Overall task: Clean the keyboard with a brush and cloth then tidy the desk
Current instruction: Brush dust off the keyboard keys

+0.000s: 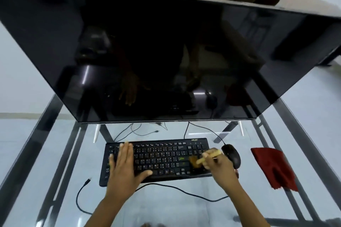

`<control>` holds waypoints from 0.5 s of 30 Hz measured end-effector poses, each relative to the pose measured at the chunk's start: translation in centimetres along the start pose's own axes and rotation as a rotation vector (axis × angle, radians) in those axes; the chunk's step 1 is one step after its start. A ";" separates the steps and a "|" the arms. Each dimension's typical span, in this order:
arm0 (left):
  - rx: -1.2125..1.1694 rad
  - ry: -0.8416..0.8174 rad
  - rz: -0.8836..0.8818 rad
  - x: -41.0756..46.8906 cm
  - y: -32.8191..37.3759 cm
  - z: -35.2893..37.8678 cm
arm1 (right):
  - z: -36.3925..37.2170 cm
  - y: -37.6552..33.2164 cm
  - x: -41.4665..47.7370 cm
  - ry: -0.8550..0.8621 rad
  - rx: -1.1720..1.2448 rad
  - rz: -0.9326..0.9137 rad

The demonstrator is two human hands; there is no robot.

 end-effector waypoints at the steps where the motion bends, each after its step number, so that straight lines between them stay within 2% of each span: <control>1: -0.013 0.026 -0.047 -0.5 -0.9 -0.4 | -0.7 0.1 0.4 0.085 0.020 -0.001; 2: -0.022 0.051 -0.084 -1.0 -1.8 -0.7 | -1.6 0.2 0.8 0.193 0.001 -0.002; 3: -0.027 0.072 -0.119 -1.4 -2.8 -1.0 | -2.0 0.2 1.2 0.229 0.046 0.012; 4: -0.030 0.094 -0.152 -1.7 -3.7 -1.4 | -1.6 0.2 1.5 0.198 0.121 -0.009; 7: -0.067 0.165 -0.245 -2.5 -6.8 -1.8 | 1.2 -0.9 1.9 -0.080 0.152 -0.013; 10: -0.139 0.206 -0.275 -3.4 -8.9 -1.1 | 0.8 -2.2 3.1 0.089 0.100 -0.088; 11: -0.148 0.208 -0.258 -3.7 -9.0 -0.8 | 1.0 -2.9 3.2 0.072 0.137 -0.095; 13: -0.125 0.203 -0.210 -4.1 -8.9 -0.5 | 3.5 -4.0 3.4 -0.158 0.207 -0.119; 15: -0.067 0.191 -0.170 -4.4 -8.8 -0.3 | 5.6 -5.1 2.8 -0.322 0.123 -0.126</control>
Point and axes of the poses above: each hand's wrist, its own x-axis towards the middle knuckle, its own z-axis out of the palm, y = z × x, the point moved 6 cm from there along x, towards the middle knuckle, and after that the axes turned 3 degrees about -z, right-handed, at the moved point
